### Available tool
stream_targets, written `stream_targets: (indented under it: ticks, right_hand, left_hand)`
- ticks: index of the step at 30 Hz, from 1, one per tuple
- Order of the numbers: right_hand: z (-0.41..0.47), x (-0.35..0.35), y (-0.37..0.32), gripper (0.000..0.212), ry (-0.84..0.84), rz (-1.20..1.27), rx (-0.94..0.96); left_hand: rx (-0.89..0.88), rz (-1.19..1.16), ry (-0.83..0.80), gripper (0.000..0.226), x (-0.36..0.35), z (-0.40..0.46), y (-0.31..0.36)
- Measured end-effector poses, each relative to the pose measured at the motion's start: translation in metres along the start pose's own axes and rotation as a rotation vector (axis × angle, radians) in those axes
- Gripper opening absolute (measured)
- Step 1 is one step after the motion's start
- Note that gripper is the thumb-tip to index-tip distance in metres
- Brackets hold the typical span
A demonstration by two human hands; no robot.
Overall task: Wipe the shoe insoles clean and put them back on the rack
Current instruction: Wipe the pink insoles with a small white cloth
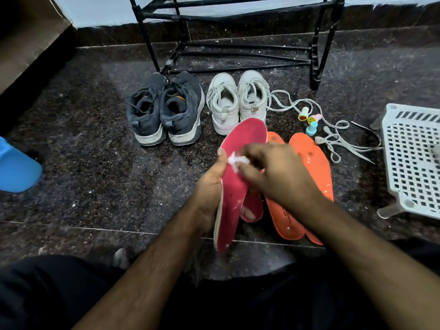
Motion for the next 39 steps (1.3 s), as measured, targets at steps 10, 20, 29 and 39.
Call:
stream_targets:
  ticks: [10, 20, 29, 39]
  right_hand:
    - [-0.01, -0.013, -0.013, 0.014, -0.067, 0.04, 0.044]
    - [-0.017, -0.017, -0.026, 0.012, -0.121, -0.09, 0.11]
    - [0.008, 0.016, 0.019, 0.02, 0.161, -0.178, -0.114]
    - [0.01, 0.019, 0.019, 0.017, 0.153, -0.283, -0.148]
  left_hand:
    - [0.02, 0.009, 0.098, 0.07, -0.003, -0.005, 0.005]
    - [0.017, -0.008, 0.167, 0.071, -0.005, -0.008, 0.007]
    - [-0.033, 0.038, 0.118, 0.062, -0.011, -0.009, 0.009]
    - [-0.023, 0.09, 0.148, 0.068, -0.009, -0.011, 0.009]
Point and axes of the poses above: each hand's wrist, its own z-axis towards the middle knuckle, its own x-axis out of the back of the hand, y = z × x, the point moved 3 cm from there along z, towards the middle knuckle, and after that the axes turned 2 degrees about x, right-handed, at the moved point
